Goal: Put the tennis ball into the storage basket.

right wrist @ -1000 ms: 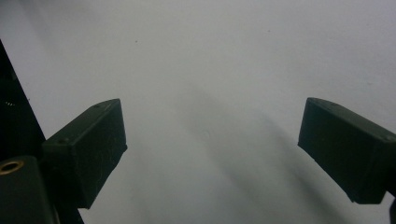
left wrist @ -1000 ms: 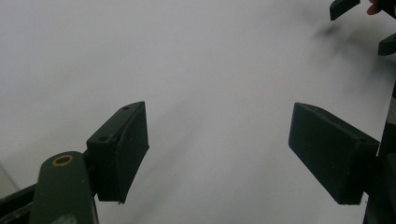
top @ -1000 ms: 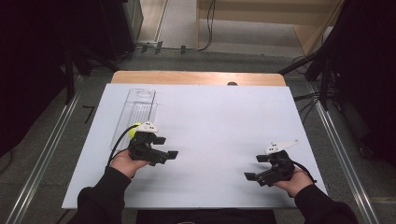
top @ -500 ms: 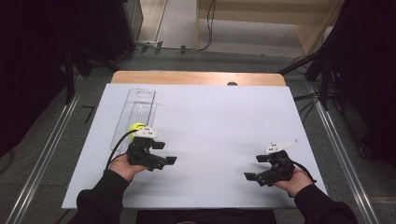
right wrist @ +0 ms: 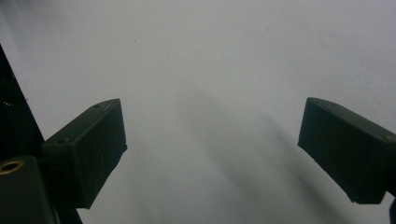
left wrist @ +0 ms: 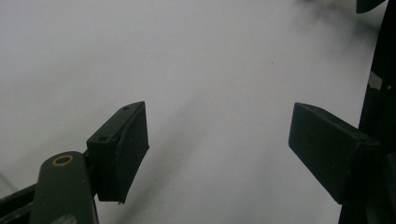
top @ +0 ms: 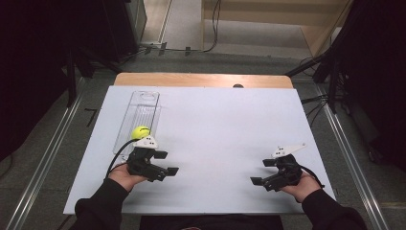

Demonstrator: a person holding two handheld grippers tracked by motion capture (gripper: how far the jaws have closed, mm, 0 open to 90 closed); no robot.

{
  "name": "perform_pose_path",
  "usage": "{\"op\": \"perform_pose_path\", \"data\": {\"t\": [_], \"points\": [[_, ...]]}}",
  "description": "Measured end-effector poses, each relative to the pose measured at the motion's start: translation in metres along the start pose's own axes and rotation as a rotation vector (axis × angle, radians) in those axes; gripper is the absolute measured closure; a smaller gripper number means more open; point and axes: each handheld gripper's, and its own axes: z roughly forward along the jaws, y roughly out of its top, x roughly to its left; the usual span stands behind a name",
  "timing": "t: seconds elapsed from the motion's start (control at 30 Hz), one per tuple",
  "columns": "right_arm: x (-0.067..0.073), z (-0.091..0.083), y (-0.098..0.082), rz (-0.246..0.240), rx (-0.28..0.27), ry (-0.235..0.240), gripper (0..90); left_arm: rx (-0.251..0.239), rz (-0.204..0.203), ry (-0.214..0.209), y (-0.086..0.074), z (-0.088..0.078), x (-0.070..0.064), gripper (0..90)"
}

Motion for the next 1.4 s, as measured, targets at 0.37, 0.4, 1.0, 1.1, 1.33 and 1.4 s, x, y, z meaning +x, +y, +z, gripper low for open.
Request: {"op": "perform_pose_path", "data": {"t": [0.37, 0.4, 1.0, 1.1, 1.33, 1.4], "points": [[-0.0002, 0.0003, 0.0001, 0.002, 0.002, -0.001, 5.9, -0.012, 0.021, -0.004, -0.0085, -0.0055, -0.0025, 20.9], [-0.0003, 0.0003, 0.0001, 0.001, 0.002, -0.001, 5.8, -0.011, 0.021, -0.002, -0.0088, -0.0058, -0.0026, 20.9], [-0.0002, 0.0004, 0.0001, 0.001, 0.002, 0.0, 5.8, -0.005, 0.028, 0.002, -0.0098, -0.0063, -0.0032, 20.9], [-0.0003, 0.0003, 0.0, 0.001, 0.001, 0.0, 5.9, -0.005, 0.028, 0.002, -0.0098, -0.0064, -0.0031, 20.9], [-0.0002, 0.0004, 0.0001, 0.001, 0.002, 0.001, 5.8, -0.003, 0.035, 0.003, -0.0101, -0.0062, -0.0032, 20.9], [-0.0002, 0.0003, 0.0, 0.001, 0.001, 0.0, 5.9, -0.003, 0.035, 0.003, -0.0101, -0.0063, -0.0032, 20.9]]}}
